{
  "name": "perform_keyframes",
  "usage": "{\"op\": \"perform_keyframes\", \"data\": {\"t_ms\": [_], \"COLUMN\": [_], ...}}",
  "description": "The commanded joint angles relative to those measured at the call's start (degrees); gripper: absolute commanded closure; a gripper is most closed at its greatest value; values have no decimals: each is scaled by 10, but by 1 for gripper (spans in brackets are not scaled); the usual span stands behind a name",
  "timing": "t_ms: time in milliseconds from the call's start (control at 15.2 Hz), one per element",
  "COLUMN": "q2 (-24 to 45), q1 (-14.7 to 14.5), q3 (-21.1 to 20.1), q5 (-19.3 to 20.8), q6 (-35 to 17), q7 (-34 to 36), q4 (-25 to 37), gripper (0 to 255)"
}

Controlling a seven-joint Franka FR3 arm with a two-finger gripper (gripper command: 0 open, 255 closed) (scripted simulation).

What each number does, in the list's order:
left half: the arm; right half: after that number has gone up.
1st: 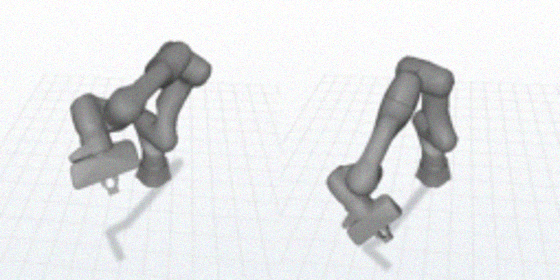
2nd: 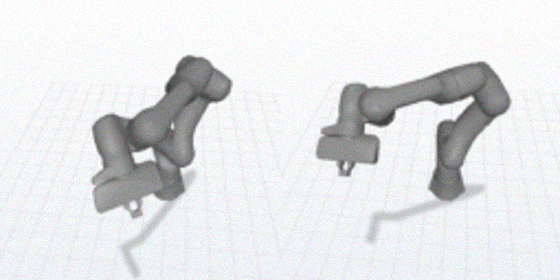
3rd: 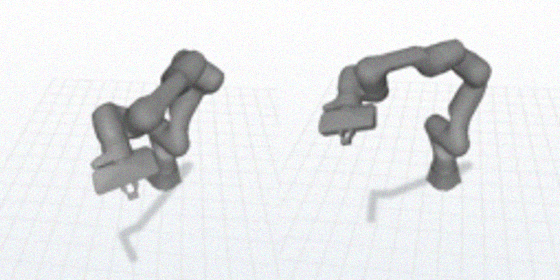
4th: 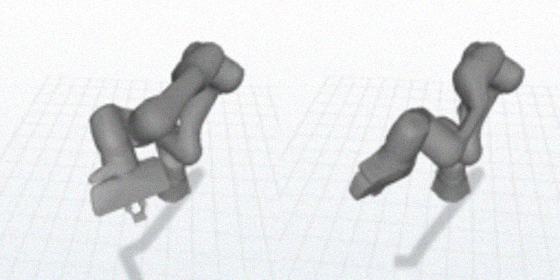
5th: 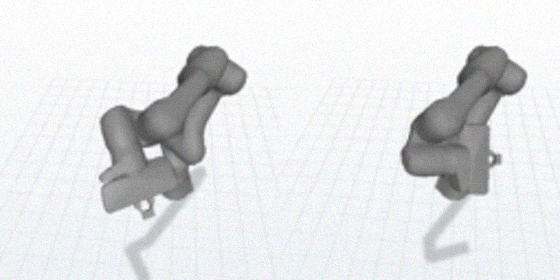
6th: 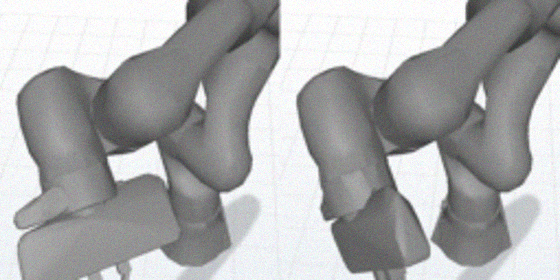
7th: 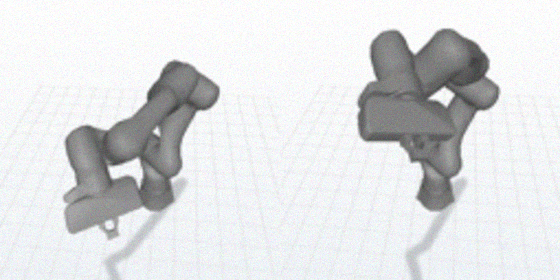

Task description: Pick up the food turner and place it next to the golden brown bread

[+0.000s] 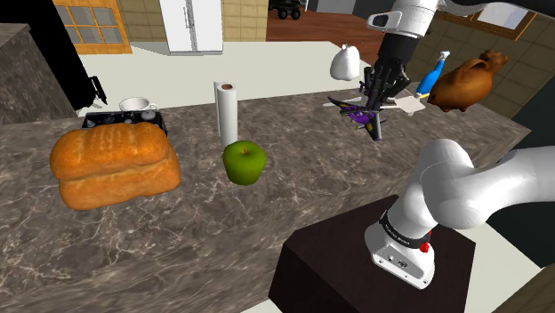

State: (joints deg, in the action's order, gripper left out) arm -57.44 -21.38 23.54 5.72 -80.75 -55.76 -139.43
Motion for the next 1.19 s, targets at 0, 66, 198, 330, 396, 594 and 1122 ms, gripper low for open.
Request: {"op": "perform_keyframes", "data": {"t_ms": [0,66,198,330,396,594,1122], "q2": [8,15,32,51,61,97,212], "q1": [-6,-12,-24,-37,-43,-62,-108], "q3": [-12,-23,-44,-65,-75,-103,-170], "q5": [-13,-24,-45,-66,-76,-104,-164], "q6": [-2,-11,-30,-50,-60,-89,-161], "q7": [12,23,46,67,77,106,176], "q4": [6,5,4,5,7,17,75], "gripper": [255,255,255,255,255,255,255]}}
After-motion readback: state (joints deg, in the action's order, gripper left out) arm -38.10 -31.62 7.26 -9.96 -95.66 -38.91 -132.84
